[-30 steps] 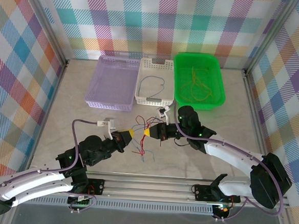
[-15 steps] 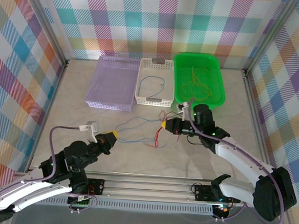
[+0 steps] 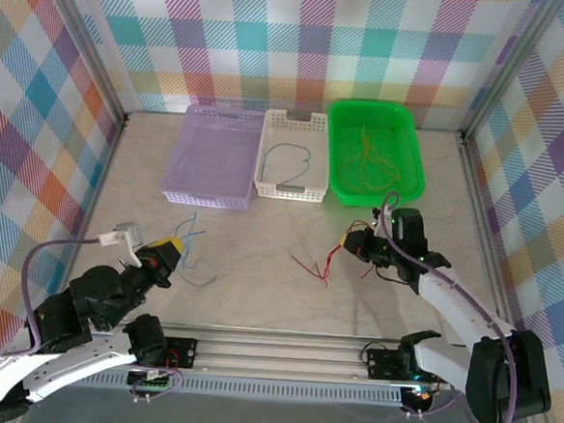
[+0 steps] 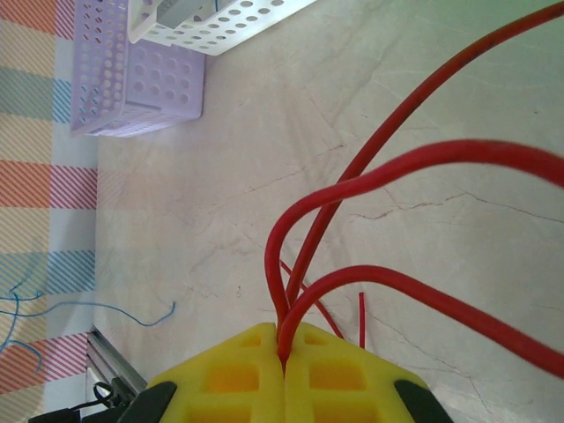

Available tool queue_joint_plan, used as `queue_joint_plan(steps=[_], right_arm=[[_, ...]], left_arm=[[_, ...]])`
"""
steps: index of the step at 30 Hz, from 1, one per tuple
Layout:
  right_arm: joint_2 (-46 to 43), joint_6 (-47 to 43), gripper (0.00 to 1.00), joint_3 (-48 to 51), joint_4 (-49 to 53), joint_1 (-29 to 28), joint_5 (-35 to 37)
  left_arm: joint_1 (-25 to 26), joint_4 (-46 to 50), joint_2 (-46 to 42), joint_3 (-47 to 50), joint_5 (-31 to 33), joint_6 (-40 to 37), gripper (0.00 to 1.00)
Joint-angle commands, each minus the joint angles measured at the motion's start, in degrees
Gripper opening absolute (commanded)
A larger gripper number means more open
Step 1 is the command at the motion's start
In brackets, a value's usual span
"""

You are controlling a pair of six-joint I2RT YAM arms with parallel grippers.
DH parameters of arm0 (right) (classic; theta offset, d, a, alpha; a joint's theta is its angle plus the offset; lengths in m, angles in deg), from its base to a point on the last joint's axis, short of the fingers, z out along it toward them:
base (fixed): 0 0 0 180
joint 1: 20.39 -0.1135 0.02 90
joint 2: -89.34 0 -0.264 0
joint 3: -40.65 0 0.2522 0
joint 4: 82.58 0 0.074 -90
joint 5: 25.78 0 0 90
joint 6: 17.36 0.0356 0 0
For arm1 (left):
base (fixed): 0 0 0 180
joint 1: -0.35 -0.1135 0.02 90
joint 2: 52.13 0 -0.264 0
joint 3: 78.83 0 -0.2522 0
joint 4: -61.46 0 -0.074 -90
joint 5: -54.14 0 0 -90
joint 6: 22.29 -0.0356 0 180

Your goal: Untangle the cables

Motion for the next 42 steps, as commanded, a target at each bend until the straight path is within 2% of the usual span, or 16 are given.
queue_joint_plan(steps=[1, 7, 13, 15, 17, 18, 24, 29, 31, 33, 38, 42], right_arm=[[2.0, -1.4, 0.00, -0.5, 0.4, 0.2, -0.1], [7.0, -2.5, 0.00, -3.1, -1.2, 0.1, -3.9], [10.1, -4.6, 0.12, -6.6, 0.6, 0.1, -5.4], [10.3, -5.1, 0.20, -7.7, 1.6, 0.1, -5.5], [10.0, -5.7, 0.36, -8.8, 3.4, 0.1, -5.6], [9.6, -6.5, 0.42, -9.9, 5.0, 0.0, -5.3], [3.9, -7.9, 0.55, -12.0, 8.8, -0.3, -6.0], [-0.1, -8.4, 0.60, -11.6, 4.4, -4.9, -9.3], [-0.5, -10.0, 0.61, -11.9, 4.0, -8.1, -6.8], [-0.9, -9.2, 0.61, -10.7, 1.7, -9.0, -5.7], [0.3, 0.4, 0.61, -7.5, -11.1, -9.4, -14.0], [2.3, 5.4, 0.60, -7.7, -13.8, -12.3, -13.6]], left_arm=[[-0.6, 1.8, 3.1, -1.6, 0.0, -2.2, 0.00], [-0.6, -6.4, 13.1, -1.0, -5.0, -3.0, 0.00], [-0.6, -17.6, 25.4, -1.0, -9.5, -4.5, 0.00], [-0.7, -20.5, 29.2, -1.5, -11.0, -4.7, 0.00], [-0.8, -22.6, 32.6, -2.1, -12.4, -4.8, 0.00], [-0.9, -24.7, 34.4, -2.4, -12.9, -4.8, 0.00], [-1.4, -29.4, 40.6, -3.9, -15.7, -4.4, 0.00], [-2.1, -32.6, 43.8, -4.5, -17.9, -2.9, 0.00], [-2.3, -33.9, 45.0, -4.7, -18.8, -2.3, 0.00], [-2.4, -34.8, 45.9, -4.9, -19.6, -1.7, 0.00], [-2.4, -36.7, 47.0, -4.8, -20.8, -0.3, 0.00], [-2.4, -38.7, 47.6, -3.8, -21.7, 0.9, 0.00]])
